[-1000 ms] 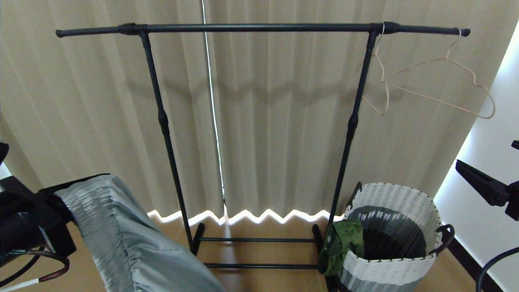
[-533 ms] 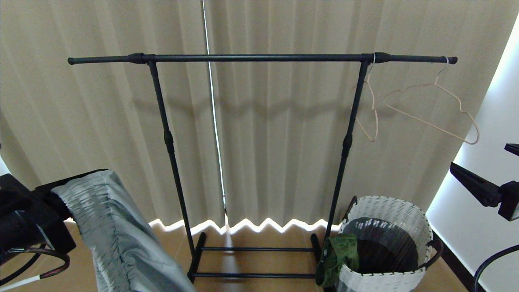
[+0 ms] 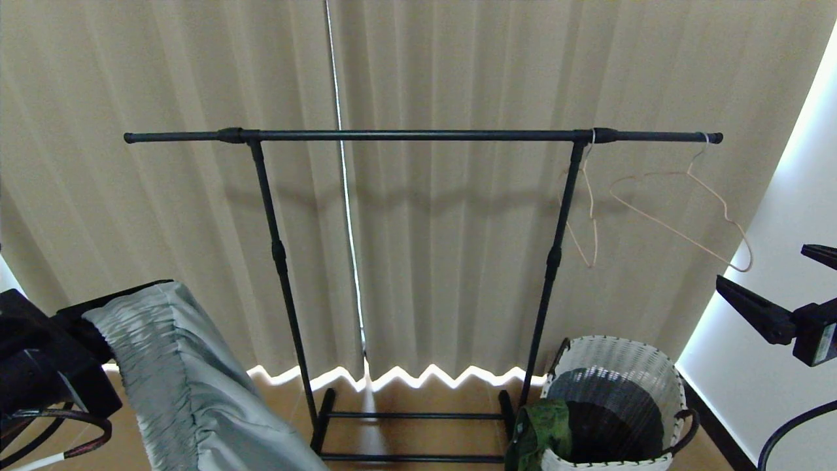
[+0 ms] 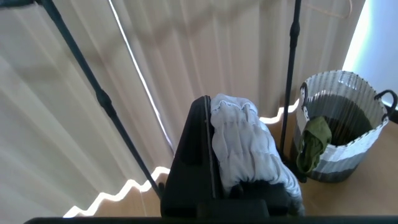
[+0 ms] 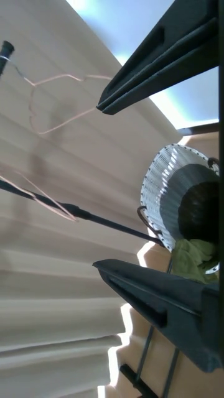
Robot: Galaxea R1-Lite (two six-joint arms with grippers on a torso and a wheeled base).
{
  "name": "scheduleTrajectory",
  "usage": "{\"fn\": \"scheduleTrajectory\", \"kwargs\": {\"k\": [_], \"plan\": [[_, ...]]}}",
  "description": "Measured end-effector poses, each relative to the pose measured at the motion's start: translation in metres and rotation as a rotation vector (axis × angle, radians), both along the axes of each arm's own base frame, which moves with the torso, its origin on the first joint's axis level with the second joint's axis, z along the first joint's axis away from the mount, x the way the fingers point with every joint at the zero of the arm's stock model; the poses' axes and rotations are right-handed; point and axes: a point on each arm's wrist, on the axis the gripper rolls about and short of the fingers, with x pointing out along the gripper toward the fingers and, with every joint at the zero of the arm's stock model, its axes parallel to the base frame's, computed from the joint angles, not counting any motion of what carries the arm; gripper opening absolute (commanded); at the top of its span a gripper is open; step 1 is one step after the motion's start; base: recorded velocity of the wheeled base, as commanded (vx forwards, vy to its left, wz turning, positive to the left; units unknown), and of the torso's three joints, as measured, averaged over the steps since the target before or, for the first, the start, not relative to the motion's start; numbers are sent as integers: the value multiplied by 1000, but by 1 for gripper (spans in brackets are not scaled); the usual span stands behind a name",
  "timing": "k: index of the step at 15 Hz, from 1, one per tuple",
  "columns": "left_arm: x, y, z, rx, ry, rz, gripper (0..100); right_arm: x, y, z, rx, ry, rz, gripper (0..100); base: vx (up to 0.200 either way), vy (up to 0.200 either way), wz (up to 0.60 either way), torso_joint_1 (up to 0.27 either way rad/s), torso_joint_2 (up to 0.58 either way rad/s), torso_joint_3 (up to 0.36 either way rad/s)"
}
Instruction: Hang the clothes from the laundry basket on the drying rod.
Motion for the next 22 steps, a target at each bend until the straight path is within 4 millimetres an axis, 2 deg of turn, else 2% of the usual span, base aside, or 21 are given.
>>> {"fn": "scheduleTrajectory", "kwargs": {"k": [5, 12, 22], "plan": [[-8, 2, 0, -2, -20, 0, 0, 2, 0, -10, -4, 78, 0, 100, 0, 0, 0, 33, -70, -37], [-11, 2, 2, -5, -34, 1, 0, 1, 0, -14, -5, 94, 0, 100, 0, 0, 0, 0, 0, 0], [-9, 6, 3, -3, -37, 32, 0, 2, 0, -13, -6, 91, 0, 100, 0, -200, 0, 2, 0, 0]]}}
